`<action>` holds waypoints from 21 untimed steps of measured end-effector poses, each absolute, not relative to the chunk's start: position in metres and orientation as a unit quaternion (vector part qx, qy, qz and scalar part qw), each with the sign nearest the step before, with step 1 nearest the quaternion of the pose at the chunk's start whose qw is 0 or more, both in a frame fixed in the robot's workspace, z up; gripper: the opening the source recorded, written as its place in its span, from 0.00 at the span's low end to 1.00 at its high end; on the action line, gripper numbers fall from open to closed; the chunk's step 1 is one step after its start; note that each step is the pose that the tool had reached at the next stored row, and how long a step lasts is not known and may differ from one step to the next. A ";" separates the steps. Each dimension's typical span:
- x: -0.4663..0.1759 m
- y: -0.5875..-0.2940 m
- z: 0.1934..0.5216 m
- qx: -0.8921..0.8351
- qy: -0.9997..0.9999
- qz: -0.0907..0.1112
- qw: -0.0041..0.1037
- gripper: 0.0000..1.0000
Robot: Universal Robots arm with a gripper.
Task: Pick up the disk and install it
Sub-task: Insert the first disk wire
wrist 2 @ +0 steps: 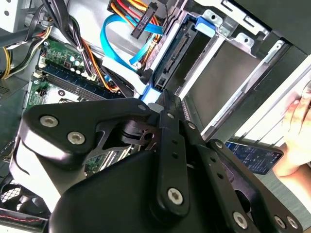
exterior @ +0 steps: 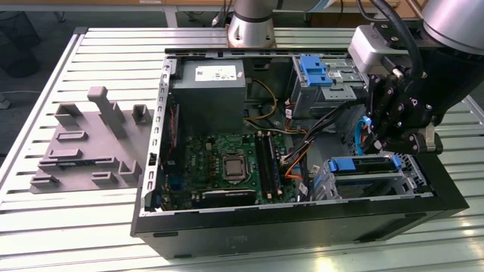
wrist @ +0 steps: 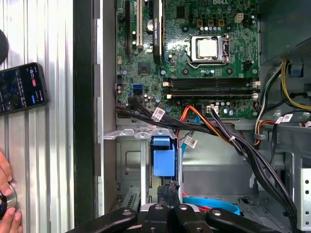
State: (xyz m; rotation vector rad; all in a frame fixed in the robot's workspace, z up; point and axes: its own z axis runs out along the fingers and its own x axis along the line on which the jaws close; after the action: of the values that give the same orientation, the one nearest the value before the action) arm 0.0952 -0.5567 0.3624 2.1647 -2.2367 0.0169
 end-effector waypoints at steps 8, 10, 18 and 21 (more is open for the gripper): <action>0.105 -0.557 0.362 0.695 -0.718 0.005 0.014 0.11; 0.106 -0.557 0.362 0.695 -0.718 0.005 0.014 0.11; 0.106 -0.557 0.362 0.695 -0.718 0.005 0.014 0.11; 0.106 -0.557 0.362 0.695 -0.718 0.005 0.014 0.11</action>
State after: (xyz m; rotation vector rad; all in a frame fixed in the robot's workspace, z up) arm 0.1062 -0.5567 0.3619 2.1649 -2.2366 0.0169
